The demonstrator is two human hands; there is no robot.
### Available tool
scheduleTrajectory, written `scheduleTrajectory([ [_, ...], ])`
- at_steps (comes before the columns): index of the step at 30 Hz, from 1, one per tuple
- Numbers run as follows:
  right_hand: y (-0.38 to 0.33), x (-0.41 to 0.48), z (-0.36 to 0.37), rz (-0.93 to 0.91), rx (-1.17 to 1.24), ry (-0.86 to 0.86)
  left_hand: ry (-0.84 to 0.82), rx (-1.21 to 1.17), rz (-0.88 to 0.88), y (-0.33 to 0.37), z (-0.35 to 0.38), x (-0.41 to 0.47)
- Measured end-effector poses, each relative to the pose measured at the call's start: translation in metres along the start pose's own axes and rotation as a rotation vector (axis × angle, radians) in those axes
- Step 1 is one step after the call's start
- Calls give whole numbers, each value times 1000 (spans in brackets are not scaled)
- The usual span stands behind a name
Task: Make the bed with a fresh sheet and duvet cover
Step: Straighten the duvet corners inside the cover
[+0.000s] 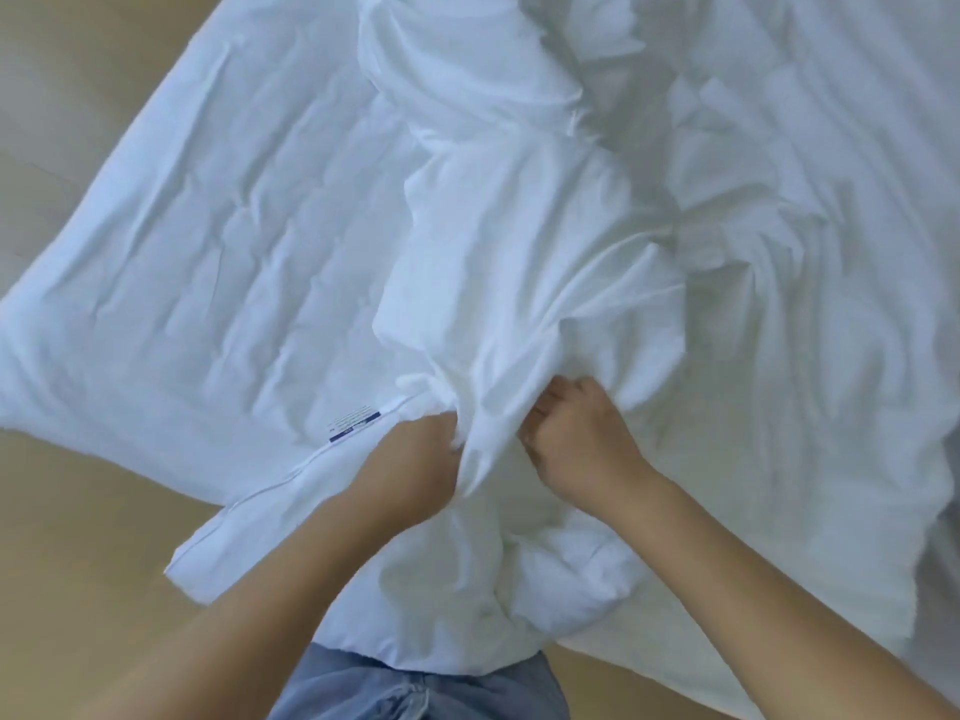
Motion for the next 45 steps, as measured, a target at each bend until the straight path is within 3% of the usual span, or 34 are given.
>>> scheduleTrajectory([
  [2, -42, -36, -5, 122, 200, -60, -29, 54, -88, -8, -5, -37],
  [6, -75, -68, -22, 437, 414, -98, 88, 91, -203, -5, -18, -54],
  [9, -74, -56, -21, 477, 405, -125, 142, 39, -215, 9, -26, -28],
  [13, -67, -62, -27, 475, 436, -248, 150, -301, -275, 45, -27, 18],
  [16, -49, -57, -36, 513, 527, -193, 78, -250, -148, 72, -3, 51],
  [19, -25, -54, -39, 529, 375, 60, 152, -146, -42, 76, 6, 61],
  [22, 1, -71, -26, 578, 205, 109, 108, -166, 125, 84, 6, 33],
  [25, 13, -82, 0, 497, 151, -54, -300, 109, 183, 76, 24, -20],
  [27, 6, -73, 6, 396, 280, -126, -501, 260, 67, 52, 31, -46],
  [29, -8, -65, -4, 419, 414, -238, -421, 233, -59, 29, 22, -47],
  [31, -33, -74, -9, 553, 597, -497, -154, 117, -119, 19, 7, -39],
  [33, -70, -95, -20, 631, 967, -774, 41, -76, -86, 28, 2, -32],
  [34, -83, -100, -30, 673, 1150, -819, 43, -137, -43, 37, 4, -28],
  [37, -89, -103, -37, 764, 1301, -688, -133, 227, 115, 60, 39, -9],
  [39, -76, -103, -35, 754, 1221, -509, -105, 402, 223, 64, 58, 10],
  [41, -49, -111, -28, 836, 1084, -256, -56, 401, 227, 68, 63, 22],
  [43, -16, -121, -14, 880, 879, -72, -124, 266, 192, 70, 62, 22],
  [45, 7, -120, 8, 853, 749, -155, -227, 99, 176, 79, 60, 2],
])
Point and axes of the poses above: each hand's wrist, its own x-axis towards the middle knuckle, its own z-axis out of the palm, y = z × x, the point moved 3 cm from there along x, towards the middle knuckle, and after that the axes turned 14 degrees about -x, right-handed, at the moved point
